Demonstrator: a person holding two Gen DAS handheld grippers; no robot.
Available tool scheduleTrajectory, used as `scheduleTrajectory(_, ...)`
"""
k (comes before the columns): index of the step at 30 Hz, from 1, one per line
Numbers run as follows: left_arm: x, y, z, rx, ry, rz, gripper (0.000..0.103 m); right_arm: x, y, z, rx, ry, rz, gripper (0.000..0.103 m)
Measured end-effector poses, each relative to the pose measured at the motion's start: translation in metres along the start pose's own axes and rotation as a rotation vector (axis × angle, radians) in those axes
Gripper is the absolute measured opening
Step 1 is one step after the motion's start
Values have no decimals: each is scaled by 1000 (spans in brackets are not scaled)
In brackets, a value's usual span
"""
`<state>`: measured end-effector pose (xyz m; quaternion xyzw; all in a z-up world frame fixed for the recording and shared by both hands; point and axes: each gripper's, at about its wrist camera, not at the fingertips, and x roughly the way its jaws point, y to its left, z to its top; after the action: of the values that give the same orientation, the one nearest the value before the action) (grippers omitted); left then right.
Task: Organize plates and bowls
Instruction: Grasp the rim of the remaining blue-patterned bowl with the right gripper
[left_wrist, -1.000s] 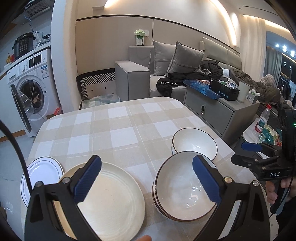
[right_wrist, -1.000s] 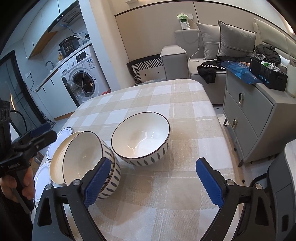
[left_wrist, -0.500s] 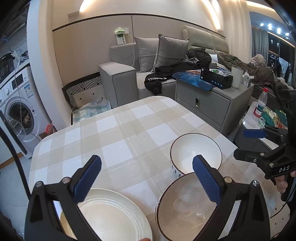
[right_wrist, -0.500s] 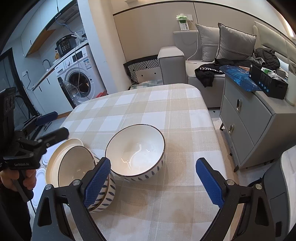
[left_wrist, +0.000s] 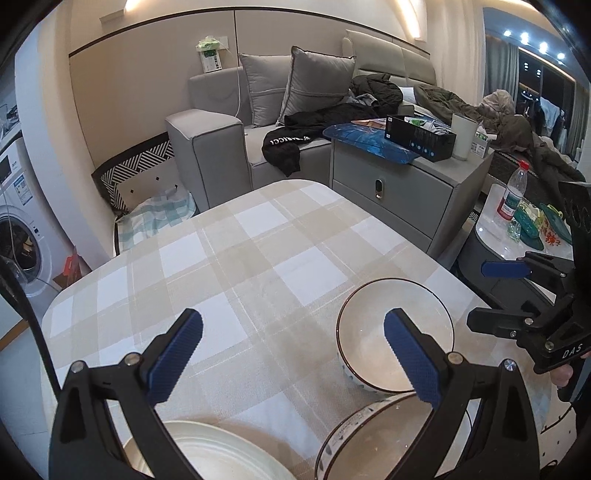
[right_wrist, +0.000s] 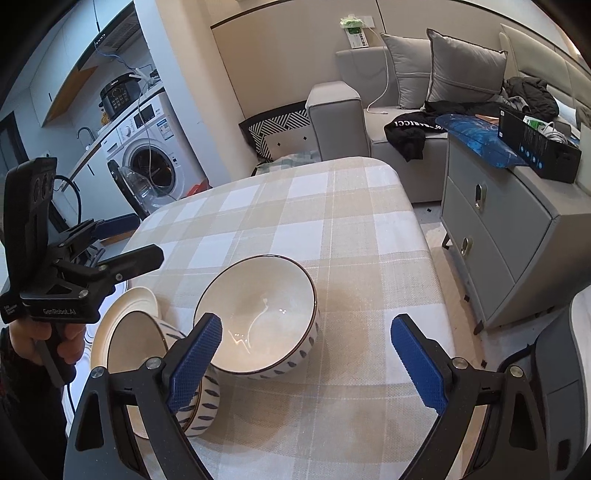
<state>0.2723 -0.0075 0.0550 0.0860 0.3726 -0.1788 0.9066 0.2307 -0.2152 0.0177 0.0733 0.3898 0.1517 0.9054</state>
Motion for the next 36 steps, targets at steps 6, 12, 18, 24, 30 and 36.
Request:
scheduleTrajectory(6,28,0,8,50,71,-54,98,14,0,6,3,20,-5,95)
scheduleTrajectory(12,47,0,5,56,124,-104,98,20,-4,2,-26,17,-29,95)
scheduleTrajectory(18,55,14,-1,20,131,-134,98,17,-15,-13,-98,6,-5,95)
scheduleTrajectory(24,60,33,-7,-27,133,-91,98,21,-16,-33,-199,8,31,95)
scheduleTrajectory(30,69,45,-16,-10,161,-99,98,31,-15,-39,-203,29,112,95)
scheduleTrajectory(36,74,38,-17,-42,183,-234,97,37,-17,-31,-113,37,157,95)
